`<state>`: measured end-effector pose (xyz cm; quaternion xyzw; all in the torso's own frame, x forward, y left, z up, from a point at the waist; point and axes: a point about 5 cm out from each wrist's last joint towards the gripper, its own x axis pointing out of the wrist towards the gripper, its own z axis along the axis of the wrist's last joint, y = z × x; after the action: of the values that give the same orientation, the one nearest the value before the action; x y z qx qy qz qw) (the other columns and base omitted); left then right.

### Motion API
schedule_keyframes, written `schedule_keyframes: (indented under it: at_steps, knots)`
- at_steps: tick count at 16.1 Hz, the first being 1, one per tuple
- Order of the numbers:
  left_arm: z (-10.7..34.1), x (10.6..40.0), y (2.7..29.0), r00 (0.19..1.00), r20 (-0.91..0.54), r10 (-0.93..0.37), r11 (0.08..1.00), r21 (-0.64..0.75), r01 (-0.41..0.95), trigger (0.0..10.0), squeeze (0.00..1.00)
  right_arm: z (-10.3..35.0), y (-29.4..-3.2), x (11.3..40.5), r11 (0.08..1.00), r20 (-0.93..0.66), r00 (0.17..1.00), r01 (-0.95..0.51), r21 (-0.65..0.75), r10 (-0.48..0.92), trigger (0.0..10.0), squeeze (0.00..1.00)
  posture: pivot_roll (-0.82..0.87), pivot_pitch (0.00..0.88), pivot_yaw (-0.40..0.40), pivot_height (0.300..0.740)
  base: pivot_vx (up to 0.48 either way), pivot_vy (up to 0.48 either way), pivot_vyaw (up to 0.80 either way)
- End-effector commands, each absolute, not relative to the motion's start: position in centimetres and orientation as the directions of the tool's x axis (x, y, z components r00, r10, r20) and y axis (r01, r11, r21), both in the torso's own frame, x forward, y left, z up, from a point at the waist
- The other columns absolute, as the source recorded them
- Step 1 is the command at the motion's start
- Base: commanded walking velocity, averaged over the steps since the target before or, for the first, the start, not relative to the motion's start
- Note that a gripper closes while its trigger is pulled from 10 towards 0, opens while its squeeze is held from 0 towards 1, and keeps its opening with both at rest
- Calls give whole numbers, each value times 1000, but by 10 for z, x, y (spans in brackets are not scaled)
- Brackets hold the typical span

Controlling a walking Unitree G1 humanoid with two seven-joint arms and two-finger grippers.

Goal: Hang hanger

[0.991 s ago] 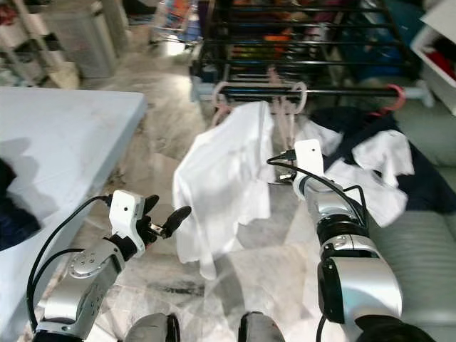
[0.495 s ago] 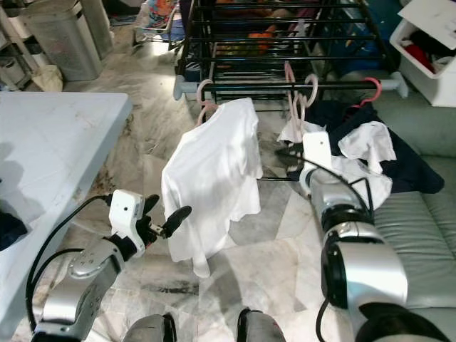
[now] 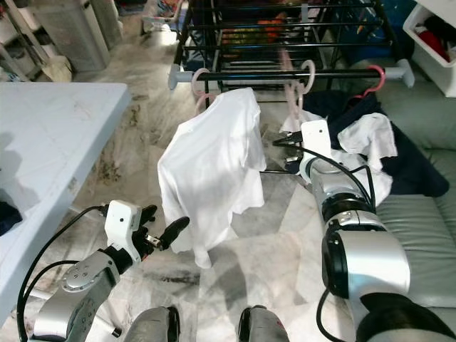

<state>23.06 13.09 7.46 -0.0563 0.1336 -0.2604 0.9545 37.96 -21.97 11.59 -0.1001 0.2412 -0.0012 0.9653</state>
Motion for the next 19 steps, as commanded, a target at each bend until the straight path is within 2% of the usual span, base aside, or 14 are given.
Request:
schedule_keyframes:
  at_steps: [1, 5, 10, 13, 16, 19]
  knots:
    - [81, 233, 135, 836, -211, -507, 861, -163, 481, 10000, 0, 109, -219, 376, 979, -471, 881, -62, -196, -38, 10000, 0, -14, 115, 37, 740, 281, 0, 0]
    - [79, 238, 134, 840, -207, -502, 864, -165, 476, 10000, 0, 70, -233, 346, 984, -535, 843, -51, -173, -51, 10000, 0, -44, 85, 44, 740, 288, 0, 0]
    - [84, 252, 127, 837, -175, -518, 854, -161, 495, 10000, 0, 76, -224, 322, 978, -271, 962, -37, -204, -20, 10000, 0, -66, 45, 56, 740, 286, 0, 0]
    - [85, 256, 128, 845, -162, -509, 859, -156, 488, 10000, 0, 84, -212, 299, 974, -158, 987, -33, -223, -2, 10000, 0, -66, 27, 48, 740, 285, 0, 0]
    - [83, 256, 128, 847, -158, -507, 860, -158, 485, 10000, 0, 74, -204, 274, 980, -195, 981, -41, -195, 2, 10000, 0, -74, 21, 45, 740, 285, 0, 0]
    - [83, 258, 126, 848, -148, -508, 858, -169, 485, 10000, 0, 68, -200, 258, 988, -253, 967, -3, -154, -36, 10000, 0, -79, 19, 44, 740, 0, 0, 0]
